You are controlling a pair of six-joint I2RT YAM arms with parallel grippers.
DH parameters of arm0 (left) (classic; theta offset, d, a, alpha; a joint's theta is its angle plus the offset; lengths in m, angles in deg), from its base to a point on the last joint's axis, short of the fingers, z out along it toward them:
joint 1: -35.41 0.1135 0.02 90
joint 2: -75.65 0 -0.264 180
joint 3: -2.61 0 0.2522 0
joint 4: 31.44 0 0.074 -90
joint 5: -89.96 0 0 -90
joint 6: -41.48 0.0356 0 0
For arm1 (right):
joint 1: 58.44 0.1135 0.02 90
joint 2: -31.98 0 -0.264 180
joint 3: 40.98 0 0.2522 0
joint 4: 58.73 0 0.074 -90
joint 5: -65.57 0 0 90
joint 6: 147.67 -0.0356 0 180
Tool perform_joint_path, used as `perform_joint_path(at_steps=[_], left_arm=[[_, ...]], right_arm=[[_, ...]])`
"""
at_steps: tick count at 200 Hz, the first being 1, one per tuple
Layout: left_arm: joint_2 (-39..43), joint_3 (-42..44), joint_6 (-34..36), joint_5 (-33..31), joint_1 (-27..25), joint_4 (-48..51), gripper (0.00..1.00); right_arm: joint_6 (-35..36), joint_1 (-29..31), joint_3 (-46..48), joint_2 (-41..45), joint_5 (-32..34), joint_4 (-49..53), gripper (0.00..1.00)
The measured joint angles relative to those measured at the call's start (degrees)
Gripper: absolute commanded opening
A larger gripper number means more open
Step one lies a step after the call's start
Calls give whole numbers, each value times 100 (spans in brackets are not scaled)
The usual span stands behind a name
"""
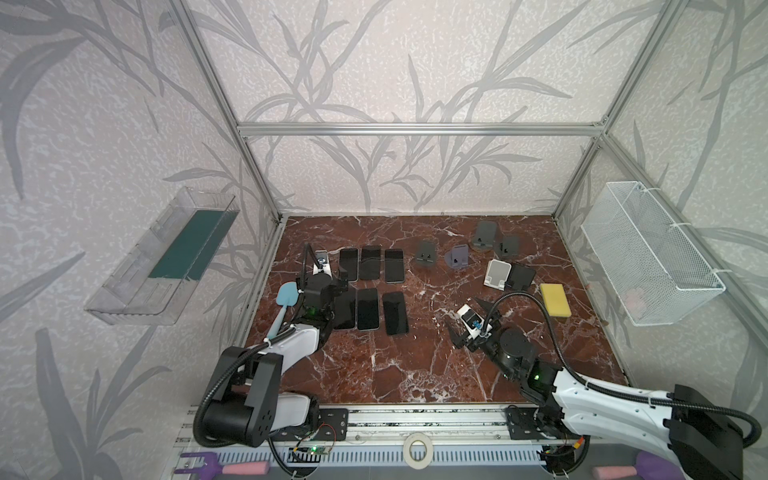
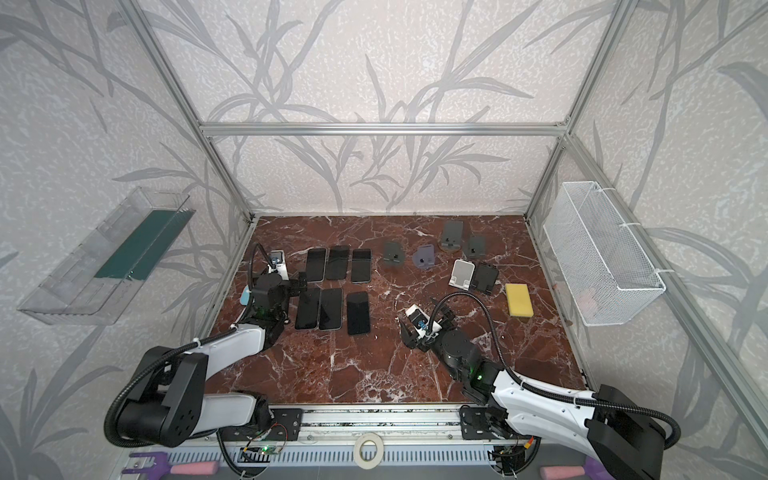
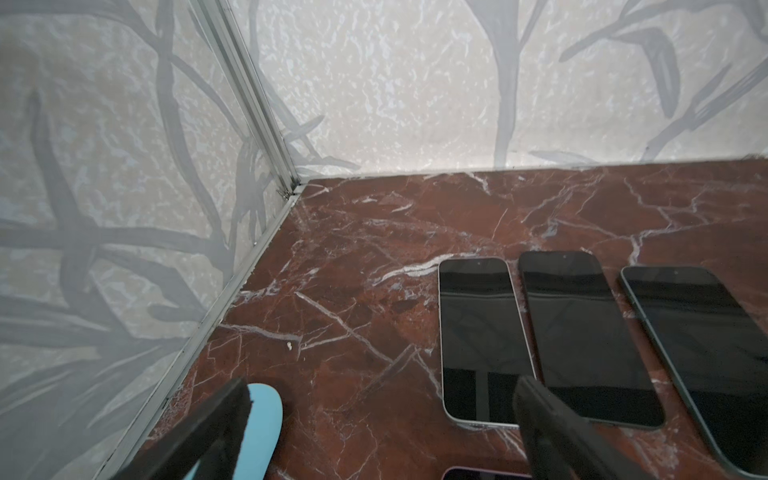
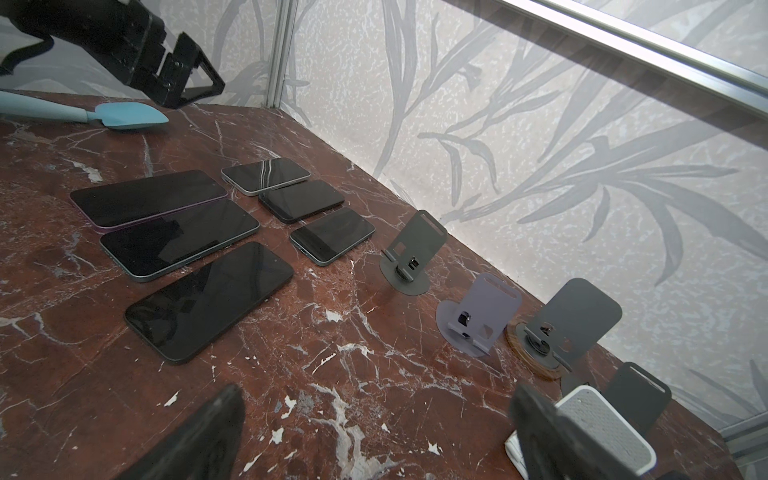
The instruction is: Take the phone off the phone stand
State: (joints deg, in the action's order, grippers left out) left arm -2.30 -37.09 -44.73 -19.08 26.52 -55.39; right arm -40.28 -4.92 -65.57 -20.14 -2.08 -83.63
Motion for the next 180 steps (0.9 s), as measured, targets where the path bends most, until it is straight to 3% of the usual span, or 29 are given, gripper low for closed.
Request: perform_joint_path(at_steps=[50, 83, 136, 180], left_arm=[[-1211, -260, -275, -546, 317, -31, 99], [-1204, -258, -457, -748, 461, -201, 99], [-1272, 756, -444, -597, 420, -1884, 99], [-1386, 839, -417, -595, 367, -2326, 99]], right_arm=[[-28, -2, 160, -9, -79, -308, 99], [-125, -48, 315, -129, -74, -629, 99], [-160, -105, 341, -107, -129, -927, 99], [-256, -173, 367, 20, -192, -1080, 99]])
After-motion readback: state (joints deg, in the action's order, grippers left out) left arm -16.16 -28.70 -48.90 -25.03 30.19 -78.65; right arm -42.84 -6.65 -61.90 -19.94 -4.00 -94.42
